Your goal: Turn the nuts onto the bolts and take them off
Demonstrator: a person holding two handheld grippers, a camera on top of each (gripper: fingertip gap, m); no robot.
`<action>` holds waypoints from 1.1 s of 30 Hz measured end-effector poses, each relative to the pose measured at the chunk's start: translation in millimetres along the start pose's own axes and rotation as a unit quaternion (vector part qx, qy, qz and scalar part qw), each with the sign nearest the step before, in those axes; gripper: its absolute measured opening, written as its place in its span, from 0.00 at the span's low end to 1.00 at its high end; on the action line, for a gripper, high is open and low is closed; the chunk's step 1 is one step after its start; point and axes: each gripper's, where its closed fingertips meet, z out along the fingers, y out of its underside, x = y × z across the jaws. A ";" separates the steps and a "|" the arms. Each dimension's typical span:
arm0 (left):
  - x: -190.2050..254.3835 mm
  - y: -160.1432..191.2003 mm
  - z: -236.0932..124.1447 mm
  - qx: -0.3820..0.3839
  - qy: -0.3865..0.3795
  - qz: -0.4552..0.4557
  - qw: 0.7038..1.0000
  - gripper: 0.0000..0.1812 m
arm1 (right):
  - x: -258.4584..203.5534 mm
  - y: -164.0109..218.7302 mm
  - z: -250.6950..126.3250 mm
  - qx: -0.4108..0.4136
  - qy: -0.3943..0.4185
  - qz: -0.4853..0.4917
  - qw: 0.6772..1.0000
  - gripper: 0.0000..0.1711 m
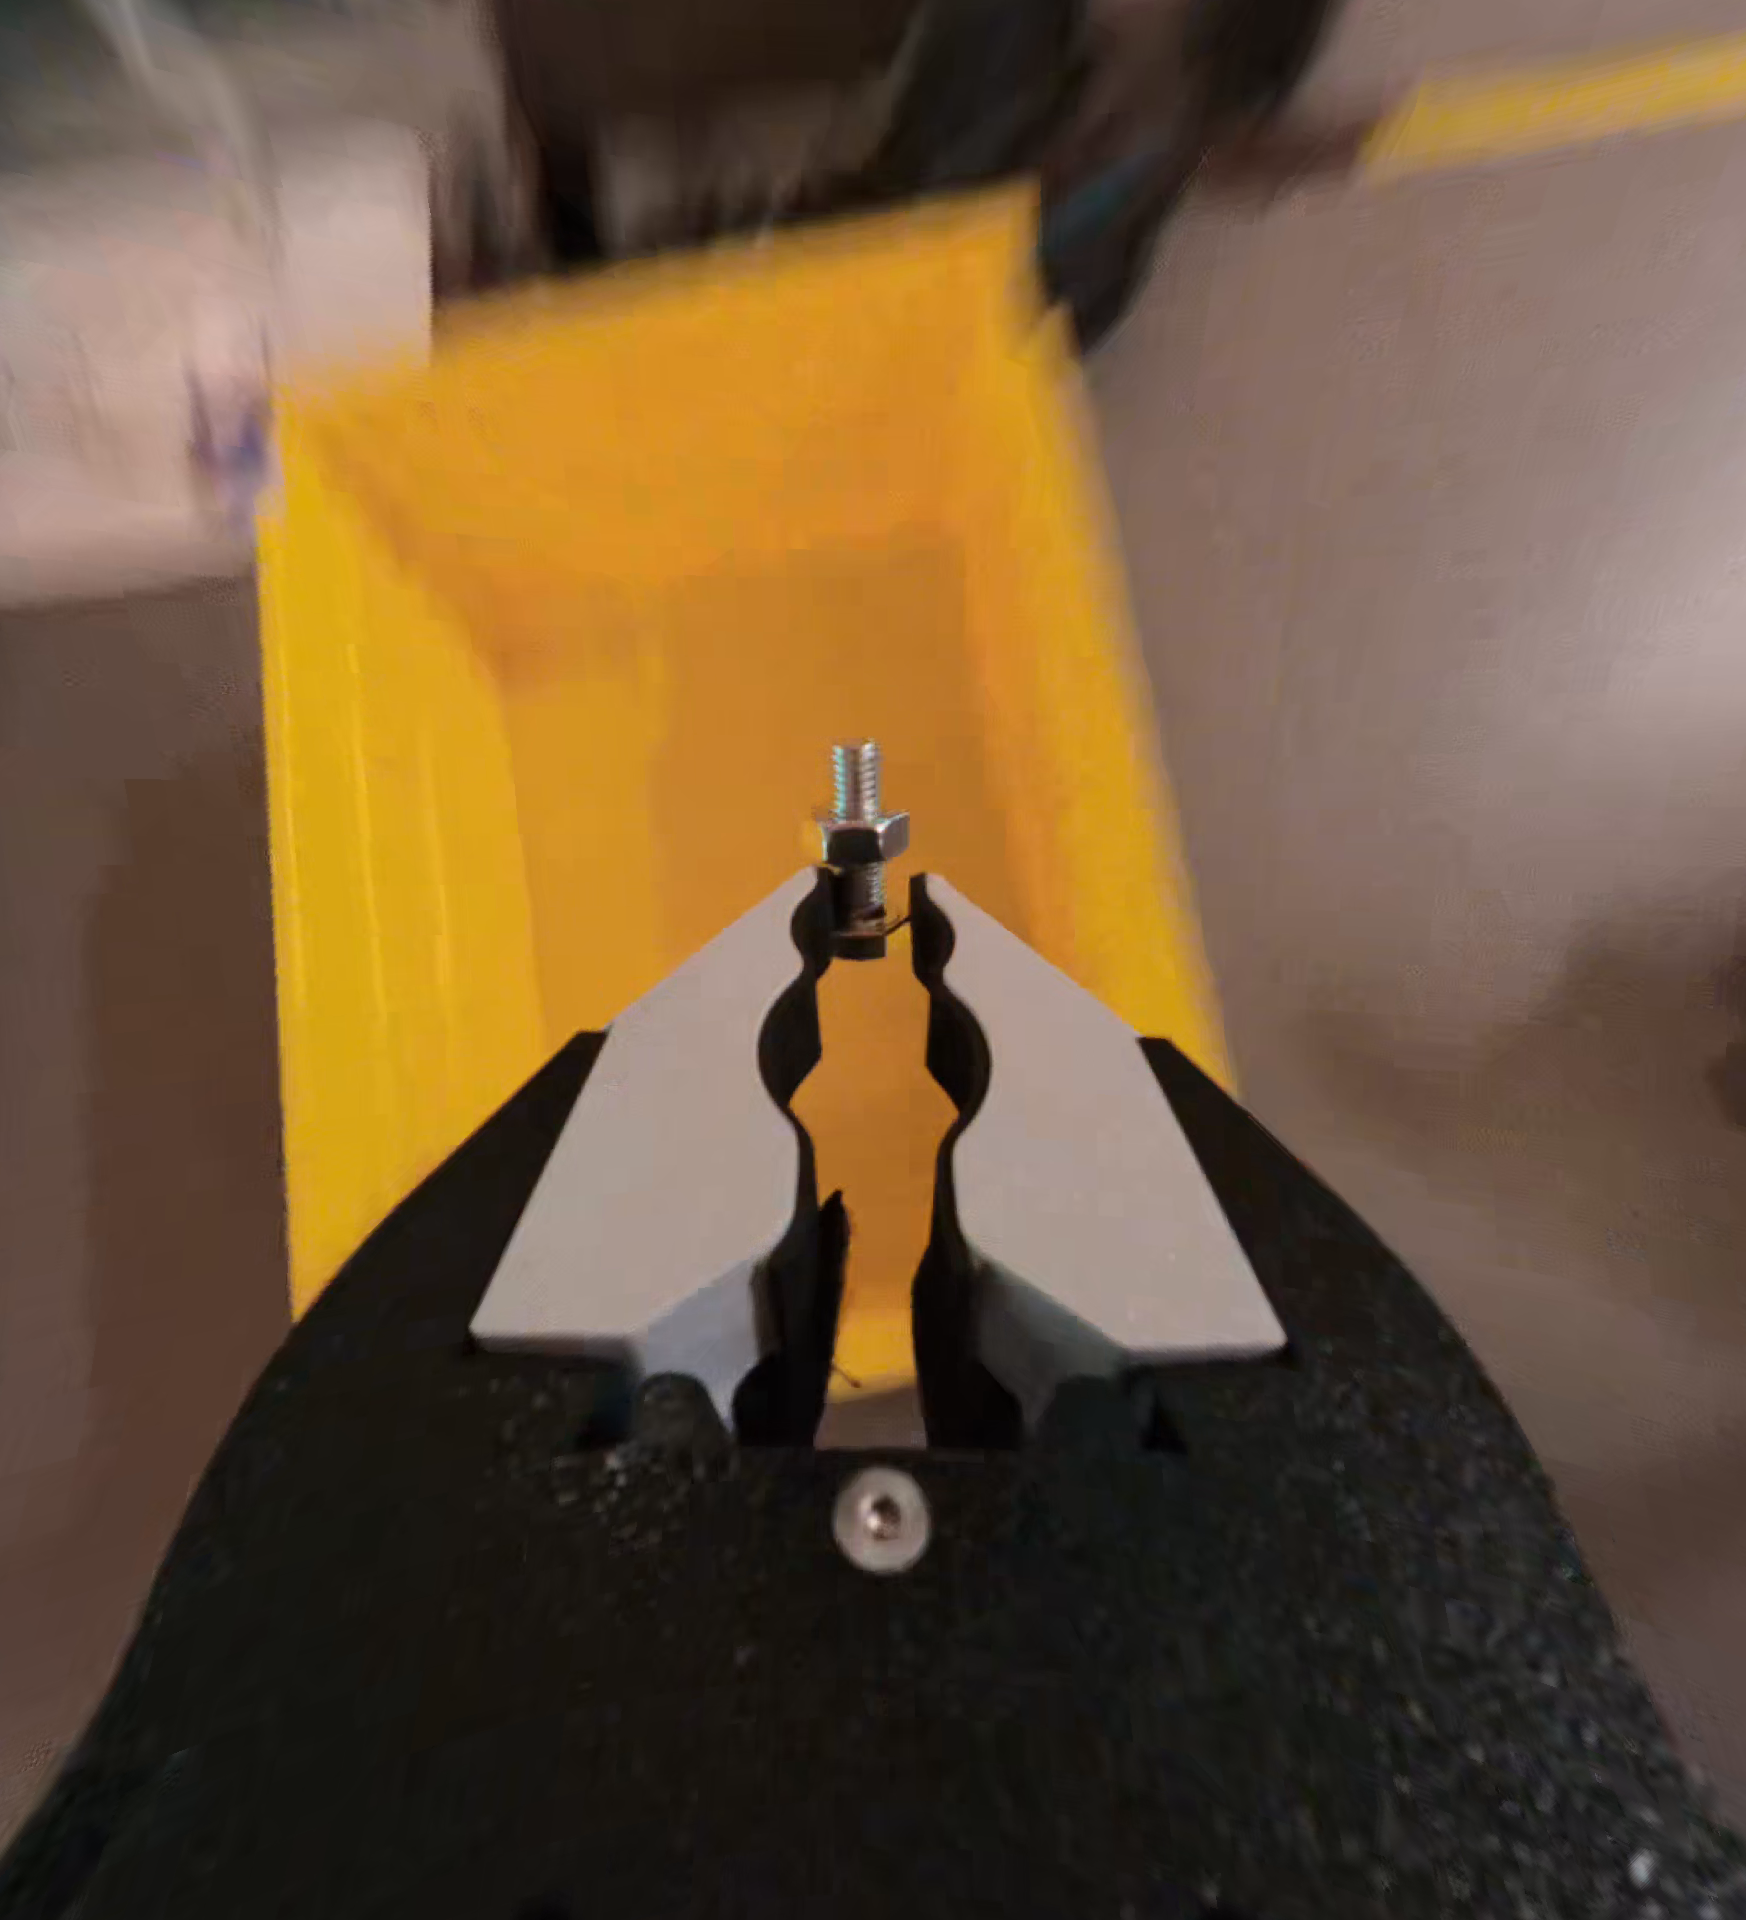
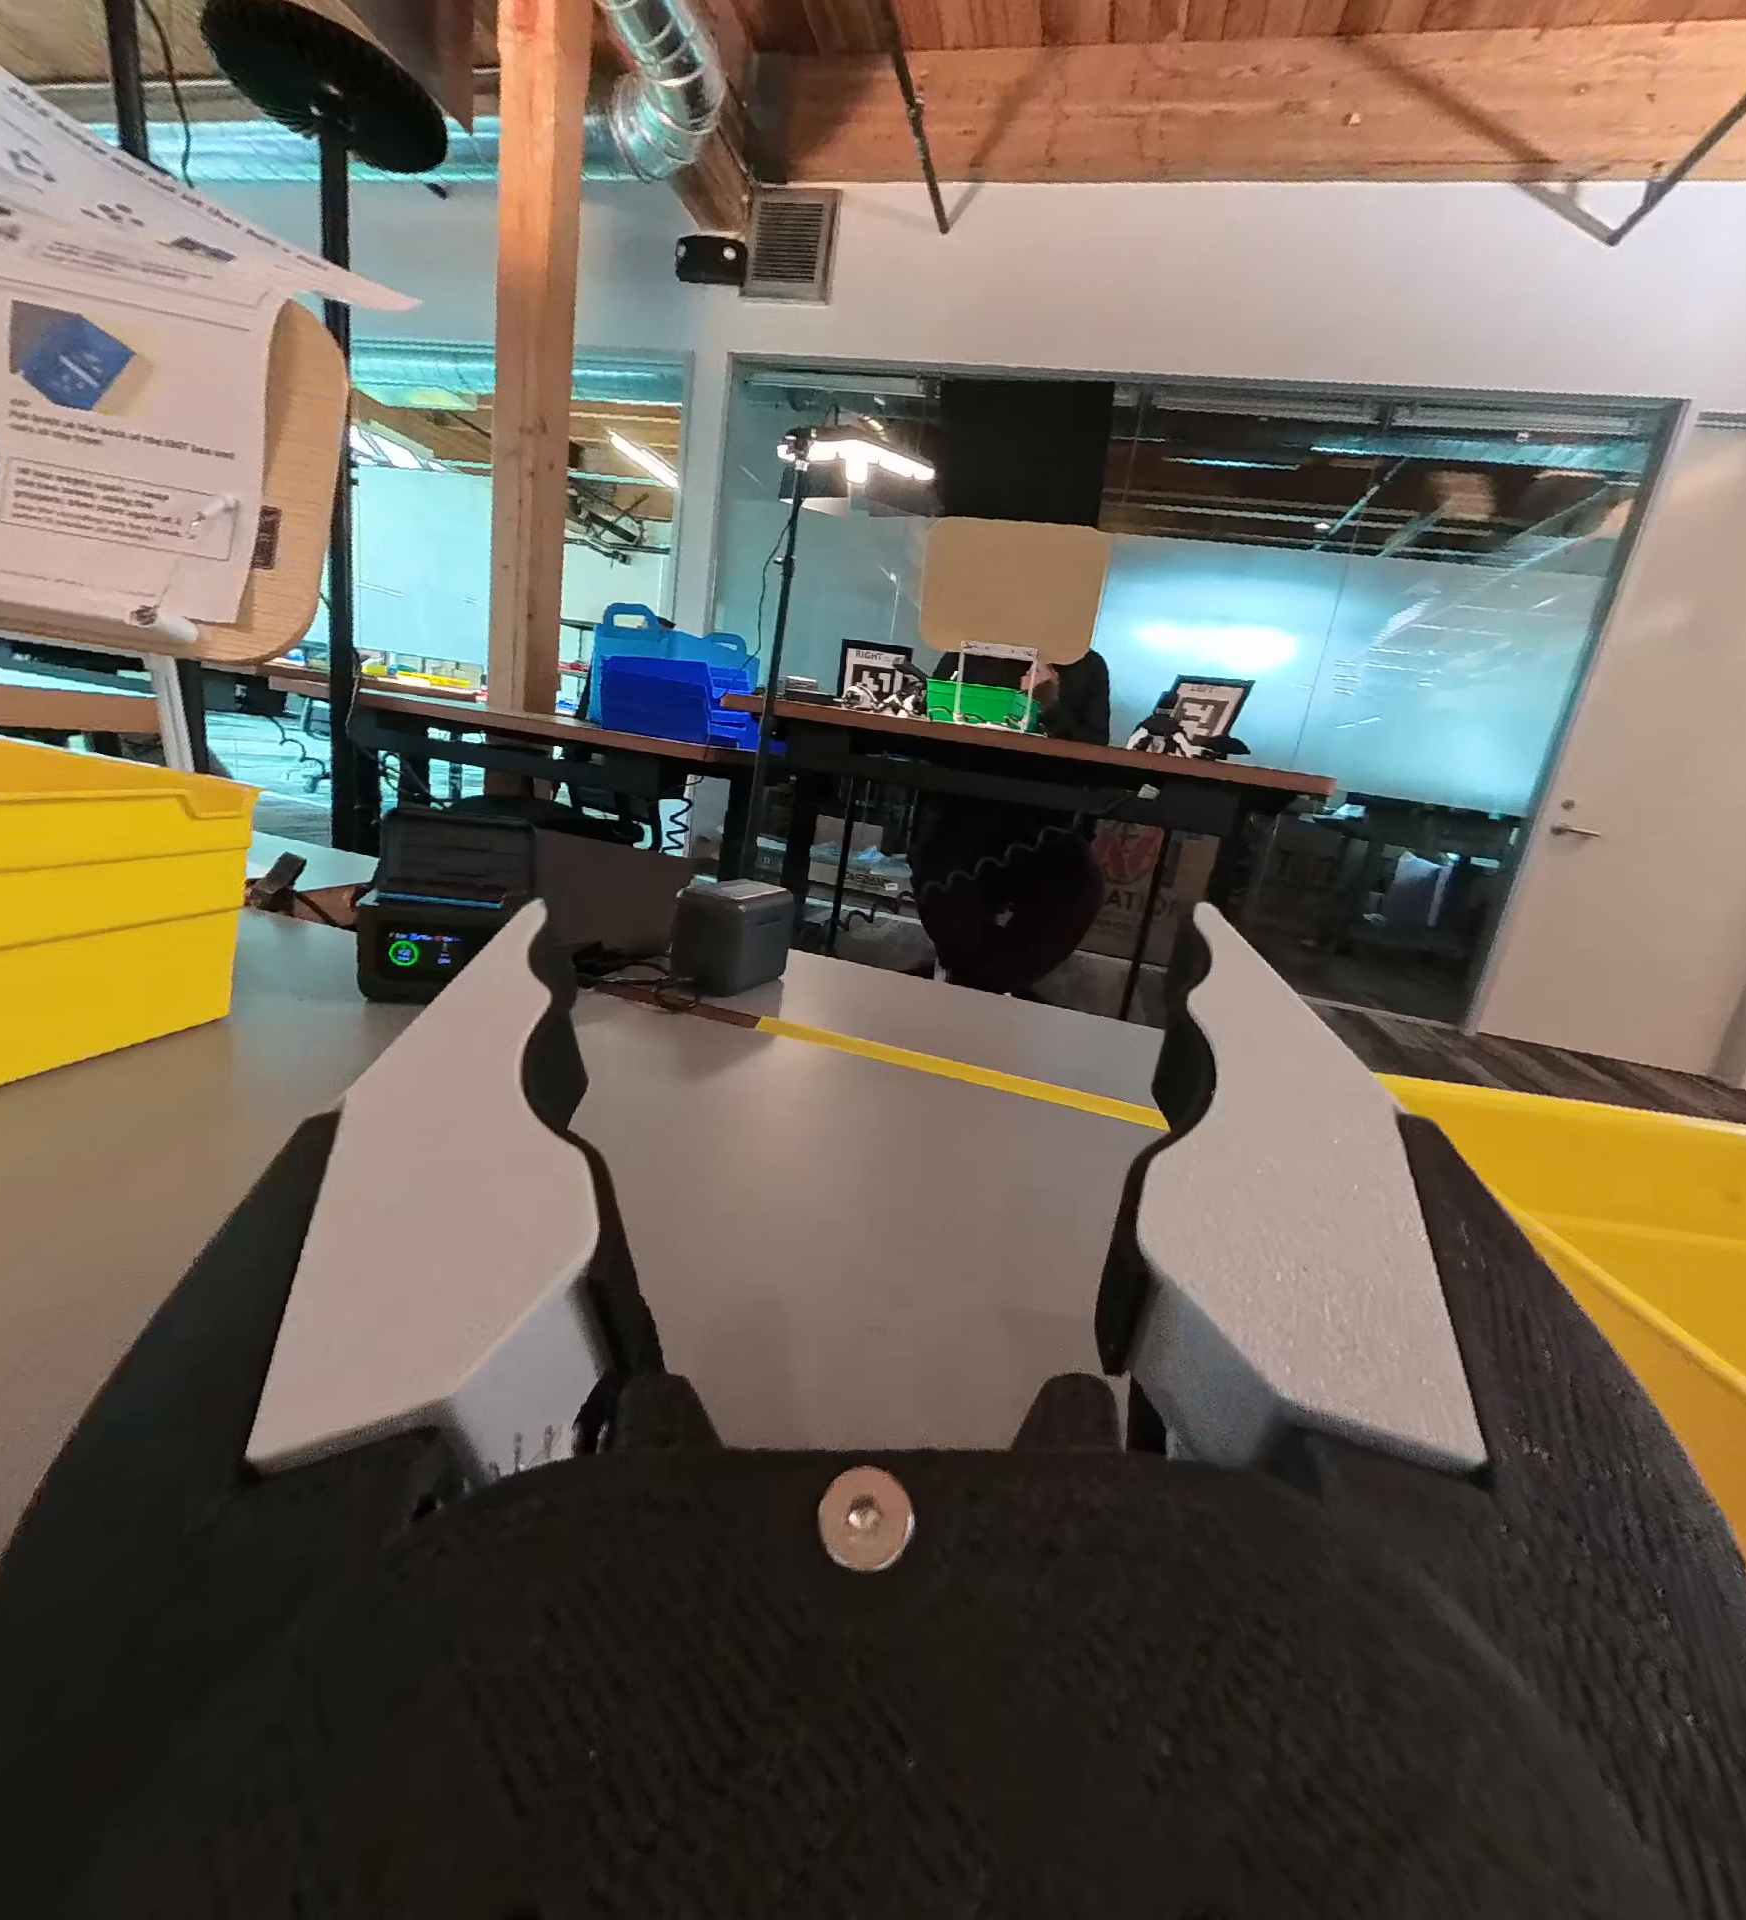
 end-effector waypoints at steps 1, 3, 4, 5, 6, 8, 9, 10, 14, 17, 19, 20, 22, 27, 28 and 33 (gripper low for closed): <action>30.0 -30.1 -11.5 0.082 0.022 0.051 0.995 0.06 | 2.5 -0.9 -0.4 0.003 0.004 0.005 1.000 0.66; 118.3 -61.6 -33.5 0.205 0.132 0.190 0.951 0.06 | 6.5 -5.8 -1.7 0.016 0.009 0.016 1.000 0.66; 166.9 -57.4 -43.4 0.231 0.216 0.257 0.913 0.06 | 8.7 -11.6 -2.8 0.031 0.011 0.026 0.999 0.67; 204.4 -53.4 -51.0 0.250 0.279 0.286 0.882 0.06 | 9.3 -20.0 -4.9 0.056 0.005 0.042 0.998 0.67; 227.6 -56.4 -52.0 0.277 0.303 0.280 0.868 0.06 | 8.4 -28.4 -7.5 0.081 -0.008 0.063 0.995 0.67; 253.6 -61.9 -37.2 0.329 0.291 0.277 0.854 0.06 | 6.1 -39.9 -12.6 0.113 -0.040 0.107 0.987 0.62; 260.4 -63.2 -24.6 0.355 0.270 0.279 0.850 0.06 | 1.9 -43.0 -14.6 0.116 -0.065 0.129 0.983 0.56; 265.6 -61.9 -10.3 0.372 0.253 0.276 0.849 0.06 | -5.2 -43.9 -16.3 0.110 -0.098 0.146 0.978 0.50; 281.4 -38.1 39.3 0.405 0.230 0.289 0.836 0.04 | -38.8 -26.0 -17.8 0.024 -0.220 0.181 0.958 0.27; 281.4 -24.9 68.1 0.381 0.213 0.310 0.845 0.04 | -58.8 -11.7 -19.6 -0.030 -0.273 0.172 0.946 0.18; 282.4 -21.7 74.0 0.370 0.221 0.311 0.847 0.04 | -69.4 -1.7 -20.4 -0.067 -0.297 0.174 0.936 0.16; 279.3 -21.6 77.3 0.369 0.213 0.310 0.850 0.04 | -72.7 3.6 -20.4 -0.085 -0.303 0.174 0.933 0.15; 276.5 -22.4 77.6 0.372 0.209 0.307 0.851 0.04 | -75.9 13.6 -18.8 -0.116 -0.304 0.175 0.929 0.16; 278.8 -21.4 73.9 0.388 0.208 0.331 0.835 0.04 | -76.3 12.8 -18.7 -0.110 -0.292 0.154 0.938 0.09; 280.6 -20.8 72.8 0.390 0.213 0.335 0.831 0.04 | -77.6 12.7 -19.2 -0.110 -0.296 0.152 0.936 0.07; 281.7 -18.4 72.8 0.381 0.249 0.315 0.833 0.04 | -79.0 13.8 -19.1 -0.119 -0.297 0.151 0.935 0.04</action>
